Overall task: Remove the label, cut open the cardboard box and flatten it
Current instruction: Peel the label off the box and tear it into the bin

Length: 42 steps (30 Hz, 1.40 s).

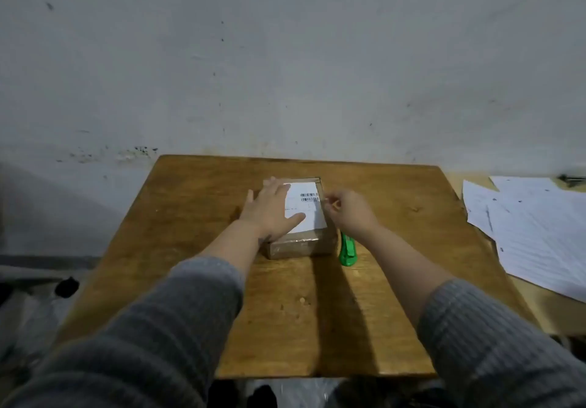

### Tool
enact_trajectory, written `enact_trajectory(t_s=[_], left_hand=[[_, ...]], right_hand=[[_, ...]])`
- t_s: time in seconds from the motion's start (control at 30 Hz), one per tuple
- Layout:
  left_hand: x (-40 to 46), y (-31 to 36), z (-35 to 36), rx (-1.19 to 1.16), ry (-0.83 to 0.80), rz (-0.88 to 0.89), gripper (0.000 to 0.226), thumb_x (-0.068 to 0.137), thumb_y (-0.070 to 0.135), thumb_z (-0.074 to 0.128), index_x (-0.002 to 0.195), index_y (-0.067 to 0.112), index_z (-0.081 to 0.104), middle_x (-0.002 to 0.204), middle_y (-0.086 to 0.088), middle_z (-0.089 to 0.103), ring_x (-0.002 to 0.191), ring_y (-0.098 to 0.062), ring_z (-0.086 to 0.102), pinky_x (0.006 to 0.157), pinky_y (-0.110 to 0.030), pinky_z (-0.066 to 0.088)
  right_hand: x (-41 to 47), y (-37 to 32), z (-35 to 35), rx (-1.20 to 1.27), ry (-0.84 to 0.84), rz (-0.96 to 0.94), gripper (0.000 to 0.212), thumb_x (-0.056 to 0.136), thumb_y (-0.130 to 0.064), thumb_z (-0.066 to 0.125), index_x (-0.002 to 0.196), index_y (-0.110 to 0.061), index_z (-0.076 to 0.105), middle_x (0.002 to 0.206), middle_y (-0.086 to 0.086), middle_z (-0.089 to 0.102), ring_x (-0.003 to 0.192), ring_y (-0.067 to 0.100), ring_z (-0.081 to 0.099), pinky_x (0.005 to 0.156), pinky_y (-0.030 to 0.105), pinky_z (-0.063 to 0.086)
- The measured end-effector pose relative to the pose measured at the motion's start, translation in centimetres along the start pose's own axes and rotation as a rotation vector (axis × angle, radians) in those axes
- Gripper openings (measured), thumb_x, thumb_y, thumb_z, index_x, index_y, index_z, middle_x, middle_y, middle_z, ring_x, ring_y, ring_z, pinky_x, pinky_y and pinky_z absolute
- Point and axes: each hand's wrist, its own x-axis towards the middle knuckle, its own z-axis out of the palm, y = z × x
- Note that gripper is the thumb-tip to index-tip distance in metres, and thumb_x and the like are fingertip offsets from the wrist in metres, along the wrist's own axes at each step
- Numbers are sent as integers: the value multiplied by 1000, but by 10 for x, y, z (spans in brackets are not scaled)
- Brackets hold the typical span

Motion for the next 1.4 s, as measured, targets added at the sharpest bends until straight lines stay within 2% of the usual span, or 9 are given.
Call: enact_trajectory(t_s=[0.23,0.47,0.6,0.83,0.93,1.07,1.1,1.23,1.4], left_hand=[[26,-21,32,72,-26,-61,127,62,92,37,152,14,-7,160,1,-16,145,-13,-19,115,-59,-8],[27,-27,41,36,50,-52,128,60,93,37,152,15,-7,161,2,-15,145,-11,-19,116,-58,-5],[29,-27,43,64,45,-50,129,59,94,32,151,14,-8,160,1,-16,145,-12,-20,116,-59,-4],[29,-27,43,66,44,-68,129,59,95,31,152,13,-7,160,1,-16,145,-11,-20,116,-59,-4],[31,-27,43,69,39,-74,133,55,97,27,152,13,-8,160,1,-17,145,-11,-19,115,-60,-4],[31,-27,44,59,35,-77,133,54,97,28,152,14,-8,160,2,-16,145,-10,-19,116,-60,-4],[31,-27,43,58,33,-78,133,54,97,28,152,14,-8,160,2,-17,145,-10,-19,116,-60,-4],[30,-27,42,56,24,-82,134,54,97,29,151,15,-10,160,3,-19,144,-9,-20,116,-59,-4],[27,-27,43,37,58,-84,134,55,97,35,152,16,-9,160,4,-16,145,-8,-17,116,-59,-3]], right_hand=[[58,4,27,15,59,74,14,86,-15,61,97,-9,69,104,11,62,98,27,56,81,31,40],[76,2,27,47,68,103,24,89,-16,60,110,-8,68,109,10,64,94,19,60,76,17,39],[84,-1,24,72,29,140,19,90,-17,60,105,-9,69,101,7,69,78,10,55,55,11,36],[93,-7,27,-14,21,198,17,92,-20,57,96,-10,70,92,7,69,73,16,58,55,24,40],[98,-11,25,-42,-46,238,22,94,-22,52,96,-7,68,96,11,68,78,21,58,62,29,43],[93,-14,27,-236,-36,144,29,98,-25,42,109,-9,64,118,12,59,112,29,49,90,39,43],[90,-14,27,-220,-19,124,27,98,-23,41,110,-10,62,118,12,58,113,28,47,88,38,43],[85,-18,18,42,-5,138,12,96,-15,45,92,-17,56,94,5,61,82,19,54,52,24,36],[81,-27,10,235,0,179,12,94,-13,49,86,-16,58,87,0,59,73,13,51,48,16,32]])
